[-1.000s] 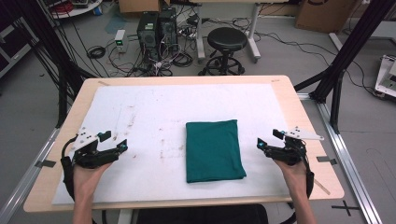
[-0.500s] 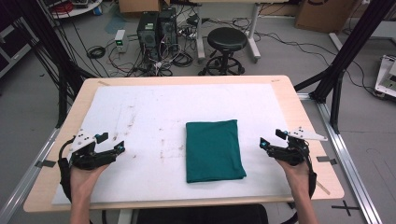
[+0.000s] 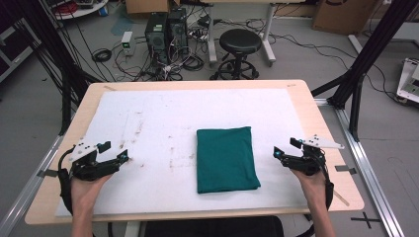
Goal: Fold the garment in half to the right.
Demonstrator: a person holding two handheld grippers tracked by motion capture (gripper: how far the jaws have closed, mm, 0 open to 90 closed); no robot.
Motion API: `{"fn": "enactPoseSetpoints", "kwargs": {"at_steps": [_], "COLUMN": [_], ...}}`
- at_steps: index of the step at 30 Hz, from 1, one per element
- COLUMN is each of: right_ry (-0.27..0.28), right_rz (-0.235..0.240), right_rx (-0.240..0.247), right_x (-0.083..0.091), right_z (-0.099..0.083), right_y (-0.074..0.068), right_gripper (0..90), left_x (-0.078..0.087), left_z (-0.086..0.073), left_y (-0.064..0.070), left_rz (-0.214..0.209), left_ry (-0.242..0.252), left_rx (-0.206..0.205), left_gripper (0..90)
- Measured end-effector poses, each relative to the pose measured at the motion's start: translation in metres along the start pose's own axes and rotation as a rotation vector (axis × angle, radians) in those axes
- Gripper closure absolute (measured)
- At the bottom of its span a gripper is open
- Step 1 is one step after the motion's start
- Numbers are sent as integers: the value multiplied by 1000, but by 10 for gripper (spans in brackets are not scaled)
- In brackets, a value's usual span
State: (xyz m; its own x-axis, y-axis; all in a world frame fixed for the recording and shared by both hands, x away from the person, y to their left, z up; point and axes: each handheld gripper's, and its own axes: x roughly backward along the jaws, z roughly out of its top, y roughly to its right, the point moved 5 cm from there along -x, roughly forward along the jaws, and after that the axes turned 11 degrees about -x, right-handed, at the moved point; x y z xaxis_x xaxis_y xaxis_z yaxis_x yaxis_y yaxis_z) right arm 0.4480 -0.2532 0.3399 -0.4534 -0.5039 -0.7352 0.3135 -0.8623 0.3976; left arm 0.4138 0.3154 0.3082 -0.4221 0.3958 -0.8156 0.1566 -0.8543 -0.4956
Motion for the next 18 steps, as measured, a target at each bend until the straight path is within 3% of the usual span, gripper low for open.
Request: {"fn": "enactPoseSetpoints", "kwargs": {"at_steps": [18], "right_ry": [1], "right_rz": [5], "right_rx": [3], "right_x": [0], "right_z": [0], "right_y": [-1], "right_gripper": [209], "left_x": [0], "left_z": [-1], "left_y": [0], "left_rz": [-6], "left_ry": [-4], "left_rx": [-2], "left_gripper": [265]}}
